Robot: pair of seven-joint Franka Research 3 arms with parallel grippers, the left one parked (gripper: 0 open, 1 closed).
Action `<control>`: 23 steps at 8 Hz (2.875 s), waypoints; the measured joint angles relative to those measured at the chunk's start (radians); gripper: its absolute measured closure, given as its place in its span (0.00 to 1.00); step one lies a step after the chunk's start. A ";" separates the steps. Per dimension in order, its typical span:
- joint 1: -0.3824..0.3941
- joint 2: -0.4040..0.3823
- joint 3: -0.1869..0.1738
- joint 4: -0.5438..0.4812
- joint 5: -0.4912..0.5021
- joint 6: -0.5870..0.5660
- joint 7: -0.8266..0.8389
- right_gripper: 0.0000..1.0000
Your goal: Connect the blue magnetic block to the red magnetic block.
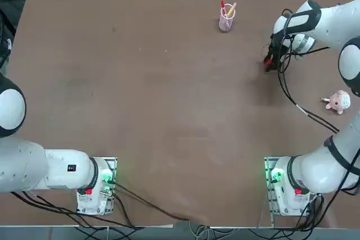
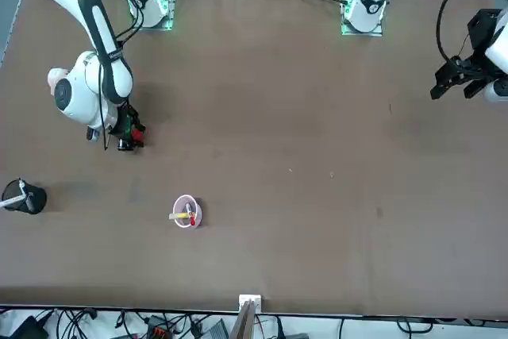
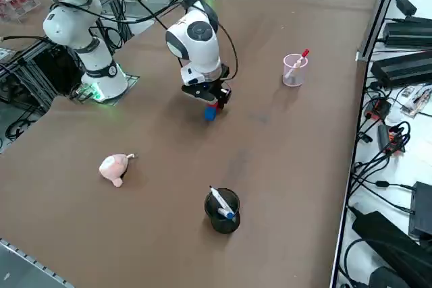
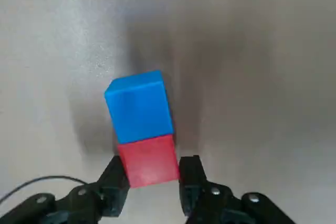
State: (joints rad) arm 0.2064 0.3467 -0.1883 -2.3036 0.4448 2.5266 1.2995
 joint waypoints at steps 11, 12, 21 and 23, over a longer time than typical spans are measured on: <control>-0.022 -0.251 -0.018 0.345 -0.300 -0.588 -0.620 0.00; -0.031 -0.251 -0.021 0.413 -0.333 -0.651 -0.762 0.00; -0.169 -0.384 0.148 0.630 -0.396 -0.898 -1.318 0.00; -0.173 -0.422 0.149 0.629 -0.452 -0.943 -1.382 0.00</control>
State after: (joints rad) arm 0.0330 -0.0754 -0.0398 -1.6746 -0.0074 1.5838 -0.0828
